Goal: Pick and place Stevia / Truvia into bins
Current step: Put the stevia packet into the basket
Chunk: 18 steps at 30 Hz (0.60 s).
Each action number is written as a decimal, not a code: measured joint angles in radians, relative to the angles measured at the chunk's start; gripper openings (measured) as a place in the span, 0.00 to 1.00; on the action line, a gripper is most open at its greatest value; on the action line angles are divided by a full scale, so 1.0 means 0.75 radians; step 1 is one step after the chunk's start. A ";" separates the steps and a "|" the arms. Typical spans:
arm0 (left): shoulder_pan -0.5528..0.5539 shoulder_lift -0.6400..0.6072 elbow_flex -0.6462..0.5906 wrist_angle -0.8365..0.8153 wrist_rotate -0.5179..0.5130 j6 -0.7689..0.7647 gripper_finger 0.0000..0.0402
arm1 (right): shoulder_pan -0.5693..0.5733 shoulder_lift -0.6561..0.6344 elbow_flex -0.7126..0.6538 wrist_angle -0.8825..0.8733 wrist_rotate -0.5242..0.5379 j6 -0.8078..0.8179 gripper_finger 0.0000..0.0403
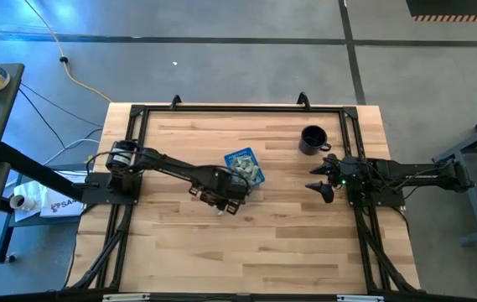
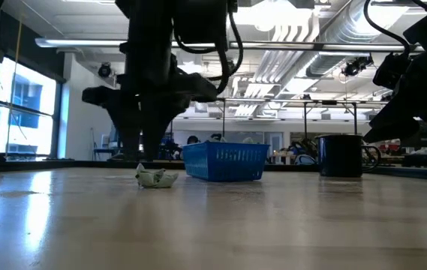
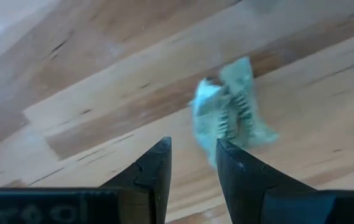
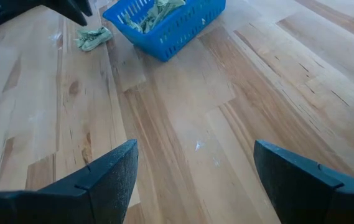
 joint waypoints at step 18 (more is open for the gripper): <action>0.016 0.078 -0.002 0.112 -0.017 0.112 0.40 | 0.000 -0.002 0.000 -0.008 -0.001 0.000 0.76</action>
